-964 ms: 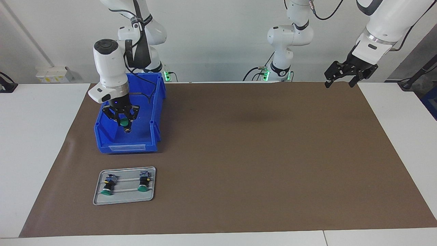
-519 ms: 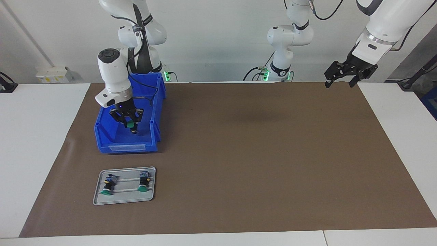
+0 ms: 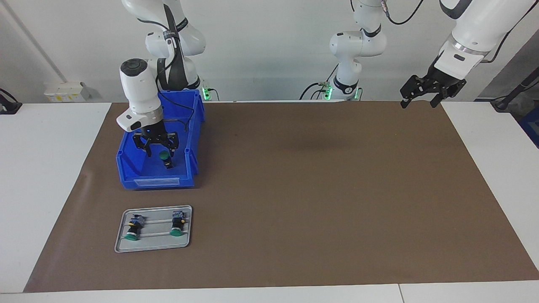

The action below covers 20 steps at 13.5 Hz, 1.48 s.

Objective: Place and press button with both arms

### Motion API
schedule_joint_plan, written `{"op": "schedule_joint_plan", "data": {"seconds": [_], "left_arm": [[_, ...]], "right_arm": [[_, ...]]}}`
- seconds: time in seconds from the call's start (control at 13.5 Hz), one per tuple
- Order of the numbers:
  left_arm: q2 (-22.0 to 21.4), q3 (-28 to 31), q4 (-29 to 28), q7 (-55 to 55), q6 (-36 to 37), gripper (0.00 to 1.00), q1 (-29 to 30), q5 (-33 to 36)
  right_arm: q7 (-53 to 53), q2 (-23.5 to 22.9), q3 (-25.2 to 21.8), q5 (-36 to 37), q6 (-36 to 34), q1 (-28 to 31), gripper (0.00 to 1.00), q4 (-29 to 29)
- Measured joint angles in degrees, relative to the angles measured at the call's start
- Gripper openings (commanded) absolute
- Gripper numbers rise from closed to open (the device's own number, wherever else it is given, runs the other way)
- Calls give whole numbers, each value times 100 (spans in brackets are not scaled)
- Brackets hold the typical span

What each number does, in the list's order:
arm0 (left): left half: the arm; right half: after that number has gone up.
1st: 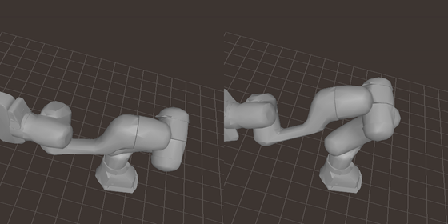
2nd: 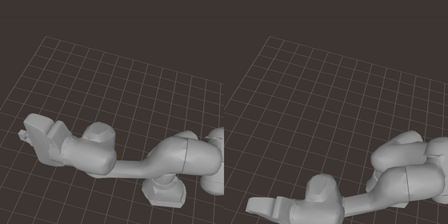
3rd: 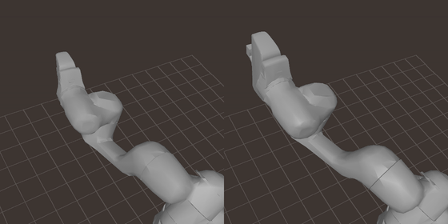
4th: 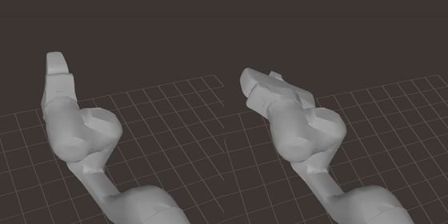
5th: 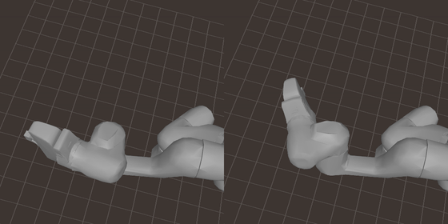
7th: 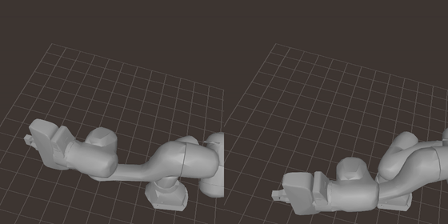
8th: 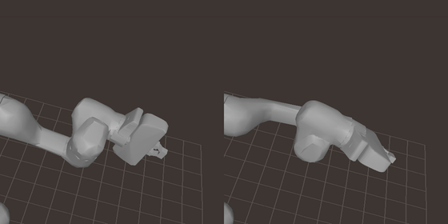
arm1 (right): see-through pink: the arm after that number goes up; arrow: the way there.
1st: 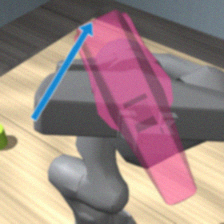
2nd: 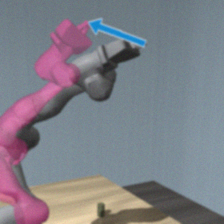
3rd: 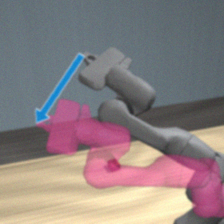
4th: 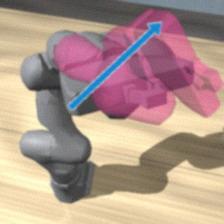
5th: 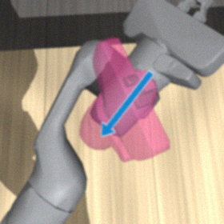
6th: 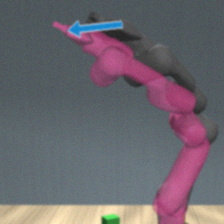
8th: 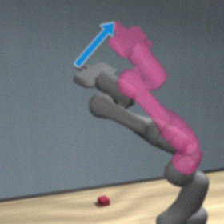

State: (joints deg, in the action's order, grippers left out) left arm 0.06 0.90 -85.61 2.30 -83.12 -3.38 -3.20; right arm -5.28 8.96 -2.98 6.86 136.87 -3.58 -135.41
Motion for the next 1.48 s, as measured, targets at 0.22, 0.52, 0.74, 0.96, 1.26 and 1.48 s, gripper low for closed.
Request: {"op": "schedule_joint_plan", "data": {"seconds": [0.22,0.52,0.74,0.96,1.26,1.48], "left_arm": [[0,0,0,0,0,100,0,0],[0,0,0,0,0,100,0,0],[0,0,0,0,0,100,0,0],[0,0,0,0,0,100,0,0],[0,0,0,0,0,100,0,0],[0,0,0,0,0,100,0,0]], "right_arm": [[-51,61,-1,-38,-1347,11,100,1160],[-213,86,-7,-206,-2829,21,100,2383],[-230,42,-85,-258,-4093,66,100,3467],[-228,-397,-99,-597,-5198,396,100,4743],[-182,-699,-74,-628,-5321,432,100,4788],[88,-698,-70,-628,-5321,402,100,4794]]}}
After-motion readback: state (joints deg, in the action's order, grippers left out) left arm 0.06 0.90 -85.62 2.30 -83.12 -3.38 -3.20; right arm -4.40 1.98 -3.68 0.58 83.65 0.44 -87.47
